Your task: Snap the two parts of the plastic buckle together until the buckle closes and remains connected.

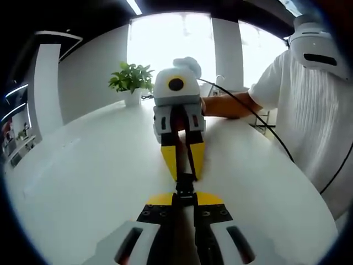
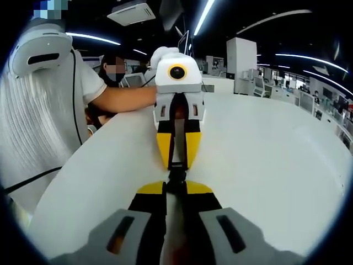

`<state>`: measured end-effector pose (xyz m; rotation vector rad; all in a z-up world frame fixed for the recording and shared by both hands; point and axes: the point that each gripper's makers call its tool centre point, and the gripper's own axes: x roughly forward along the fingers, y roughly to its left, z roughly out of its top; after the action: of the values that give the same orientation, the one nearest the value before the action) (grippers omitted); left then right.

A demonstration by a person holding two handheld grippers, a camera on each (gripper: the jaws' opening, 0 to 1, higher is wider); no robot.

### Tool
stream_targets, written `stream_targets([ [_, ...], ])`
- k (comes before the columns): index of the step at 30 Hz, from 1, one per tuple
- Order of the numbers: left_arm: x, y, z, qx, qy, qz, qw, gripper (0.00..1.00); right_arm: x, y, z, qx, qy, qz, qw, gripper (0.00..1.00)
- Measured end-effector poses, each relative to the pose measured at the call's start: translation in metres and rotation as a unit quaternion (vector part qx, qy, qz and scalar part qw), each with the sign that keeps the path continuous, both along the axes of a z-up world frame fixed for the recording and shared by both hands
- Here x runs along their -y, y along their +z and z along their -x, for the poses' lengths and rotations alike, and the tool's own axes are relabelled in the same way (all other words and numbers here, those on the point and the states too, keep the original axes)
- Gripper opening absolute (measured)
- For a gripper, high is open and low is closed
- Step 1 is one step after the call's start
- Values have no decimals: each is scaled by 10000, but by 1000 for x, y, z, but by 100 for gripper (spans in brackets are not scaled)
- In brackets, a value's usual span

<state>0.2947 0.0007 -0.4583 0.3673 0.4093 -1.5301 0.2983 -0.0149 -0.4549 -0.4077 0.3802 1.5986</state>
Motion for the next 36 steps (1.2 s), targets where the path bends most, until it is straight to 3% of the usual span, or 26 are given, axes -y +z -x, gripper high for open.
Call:
stream_targets([
  [14, -4, 0, -1, 116, 102, 77, 9999, 11, -1, 0, 0, 42, -99, 3, 9999, 10],
  [36, -7, 0, 2, 11, 217, 74, 9997, 11, 1, 0, -1, 17, -268, -3, 9996, 11],
])
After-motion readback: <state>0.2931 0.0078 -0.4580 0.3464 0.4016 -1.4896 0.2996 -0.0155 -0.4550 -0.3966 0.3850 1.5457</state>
